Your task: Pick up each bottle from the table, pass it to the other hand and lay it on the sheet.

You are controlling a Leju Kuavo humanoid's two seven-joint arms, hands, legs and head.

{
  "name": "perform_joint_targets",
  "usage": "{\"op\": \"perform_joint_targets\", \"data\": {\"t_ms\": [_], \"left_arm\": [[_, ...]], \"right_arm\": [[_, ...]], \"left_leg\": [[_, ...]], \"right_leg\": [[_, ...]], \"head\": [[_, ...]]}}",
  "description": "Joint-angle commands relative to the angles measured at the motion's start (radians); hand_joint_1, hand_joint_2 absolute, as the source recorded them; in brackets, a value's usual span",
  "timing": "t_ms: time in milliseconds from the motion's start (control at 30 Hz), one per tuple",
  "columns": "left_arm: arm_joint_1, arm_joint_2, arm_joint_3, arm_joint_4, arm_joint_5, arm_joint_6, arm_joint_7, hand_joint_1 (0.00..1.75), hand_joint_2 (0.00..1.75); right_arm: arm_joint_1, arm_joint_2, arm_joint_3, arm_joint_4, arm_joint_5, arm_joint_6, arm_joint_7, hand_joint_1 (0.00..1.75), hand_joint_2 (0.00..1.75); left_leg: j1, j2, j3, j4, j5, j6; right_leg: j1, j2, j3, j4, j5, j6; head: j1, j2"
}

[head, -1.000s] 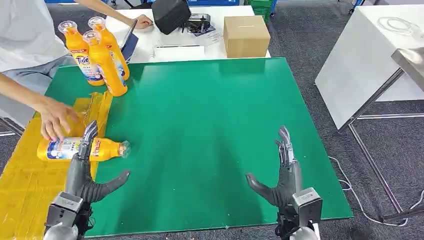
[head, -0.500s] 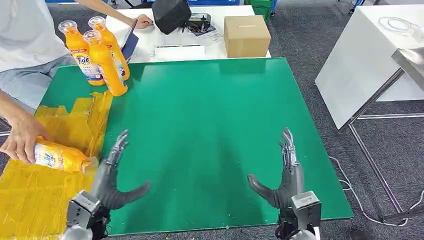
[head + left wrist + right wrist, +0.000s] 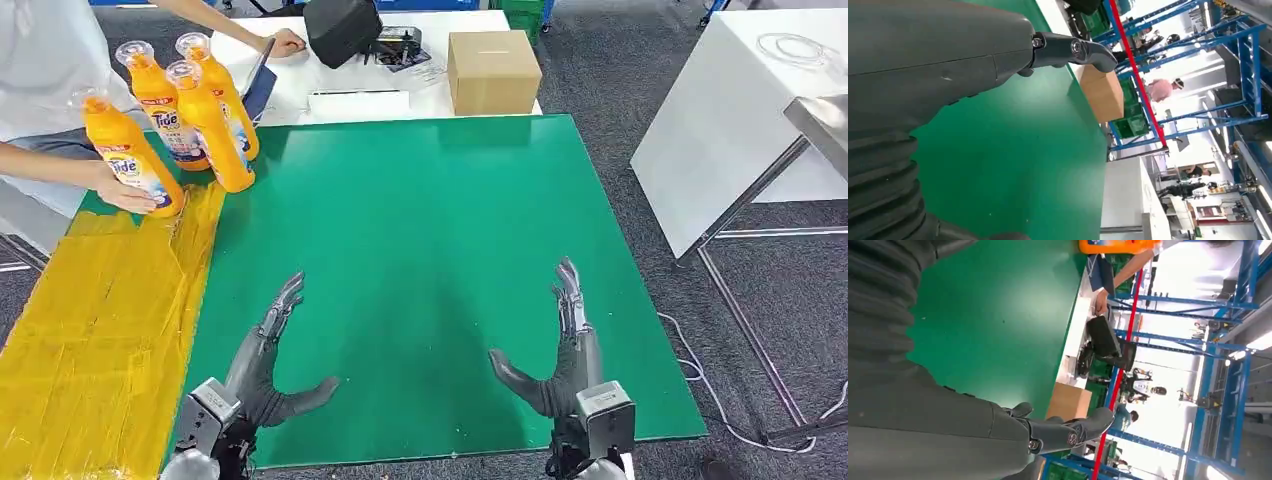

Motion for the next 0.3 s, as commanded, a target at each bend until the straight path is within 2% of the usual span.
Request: {"op": "perform_joint_targets", "data": {"t_ms": [33,300], "left_arm": [[-0.039,-0.008,-0.021,0.084,0.024,-0.004,0.007,0.0,1.75],[-0.043,-0.012,-0.008,0.076,0.036,0.006,0.003,0.0,1.75]], "right_arm": [[-0.037,-0.004,0.032,0.066,-0.018,0.019,0.002,0.0,0.0],[-0.047,-0.004,0.036,0.071,-0.025,0.039,-0.002,0.0,0.0]], "left_leg": [[0.001,0.001,0.004,-0.001,-0.001,0.0],[0.001,0.001,0.005,-0.001,-0.002,-0.001]], "right_leg": [[0.001,-0.001,0.004,-0.002,0.0,-0.001],[0.002,-0.001,0.006,-0.002,-0.001,-0.002]], "head": [[0.0,0.0],[0.0,0.0]]}}
